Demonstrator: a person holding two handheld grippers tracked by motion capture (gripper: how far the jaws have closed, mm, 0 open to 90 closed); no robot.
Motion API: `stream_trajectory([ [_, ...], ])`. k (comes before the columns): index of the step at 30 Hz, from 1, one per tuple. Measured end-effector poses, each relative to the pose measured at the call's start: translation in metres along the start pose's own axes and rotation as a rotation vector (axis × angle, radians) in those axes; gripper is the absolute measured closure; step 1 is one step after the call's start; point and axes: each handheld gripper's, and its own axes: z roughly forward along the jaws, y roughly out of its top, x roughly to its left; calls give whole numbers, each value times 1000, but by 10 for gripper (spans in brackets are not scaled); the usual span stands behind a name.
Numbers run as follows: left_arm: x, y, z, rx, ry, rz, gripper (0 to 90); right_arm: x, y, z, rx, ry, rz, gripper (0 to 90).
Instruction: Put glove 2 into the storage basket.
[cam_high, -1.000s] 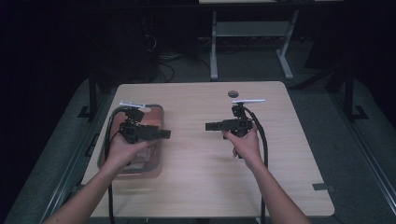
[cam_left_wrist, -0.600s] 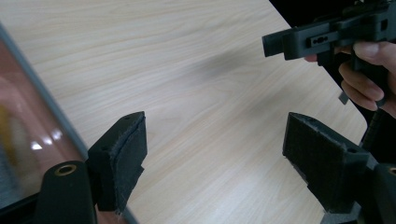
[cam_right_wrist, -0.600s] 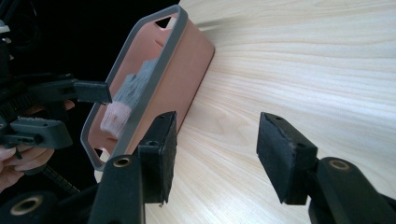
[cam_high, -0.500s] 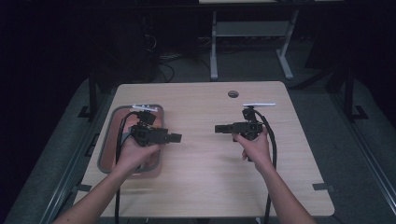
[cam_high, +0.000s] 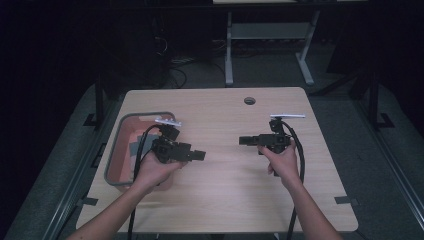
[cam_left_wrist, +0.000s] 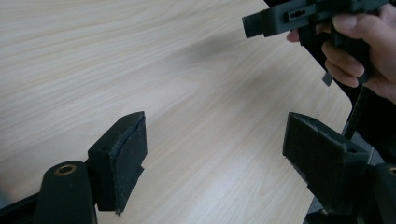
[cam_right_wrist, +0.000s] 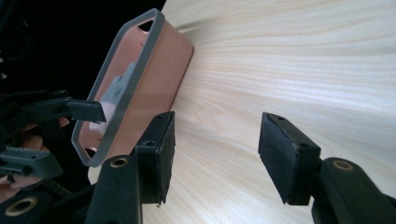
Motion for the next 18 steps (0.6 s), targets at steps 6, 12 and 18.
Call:
stream_trajectory([
  [6,-8,-2,12,9,-21,19,218,-5,-2,-10,-23,-5,15,445],
  [12,-16,-4,24,24,-35,38,220,-15,-7,-17,-27,-14,31,439],
  [18,-23,-7,38,30,-41,55,220,-25,-12,-22,-29,-28,47,431],
])
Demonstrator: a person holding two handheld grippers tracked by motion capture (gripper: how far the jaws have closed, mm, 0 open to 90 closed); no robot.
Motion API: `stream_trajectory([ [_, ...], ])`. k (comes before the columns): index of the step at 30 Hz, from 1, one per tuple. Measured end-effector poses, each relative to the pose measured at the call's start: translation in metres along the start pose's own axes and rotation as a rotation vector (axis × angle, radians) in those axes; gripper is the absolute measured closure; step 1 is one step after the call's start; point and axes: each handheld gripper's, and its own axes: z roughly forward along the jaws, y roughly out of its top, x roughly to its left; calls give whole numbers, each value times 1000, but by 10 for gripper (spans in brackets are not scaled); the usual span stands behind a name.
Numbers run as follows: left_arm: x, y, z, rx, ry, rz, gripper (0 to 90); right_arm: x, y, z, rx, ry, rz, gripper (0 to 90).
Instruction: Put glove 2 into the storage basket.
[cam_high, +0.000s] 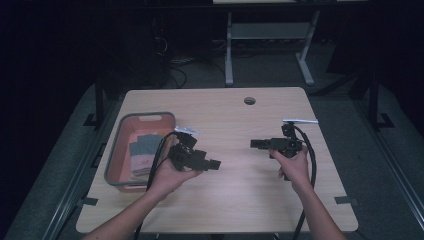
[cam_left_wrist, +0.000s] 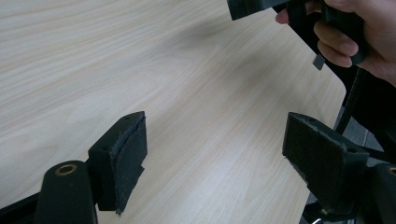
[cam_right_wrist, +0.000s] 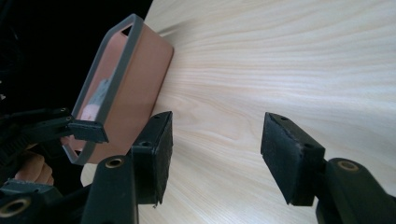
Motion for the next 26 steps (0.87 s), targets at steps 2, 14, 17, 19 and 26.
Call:
stream_trajectory([
  [2,-2,-1,4,2,-4,4,220,-3,-2,-2,-3,2,4,432],
  [14,-13,-11,21,-9,-36,33,220,-24,-16,-16,-4,-26,32,434],
  [17,-15,-13,25,-5,-36,36,220,-28,-20,-18,2,-36,36,433],
  [19,-17,-14,27,0,-37,41,220,-29,-22,-20,2,-34,39,431],
  [26,-23,-24,30,-8,-46,51,219,-34,-34,-26,14,-47,28,419],
])
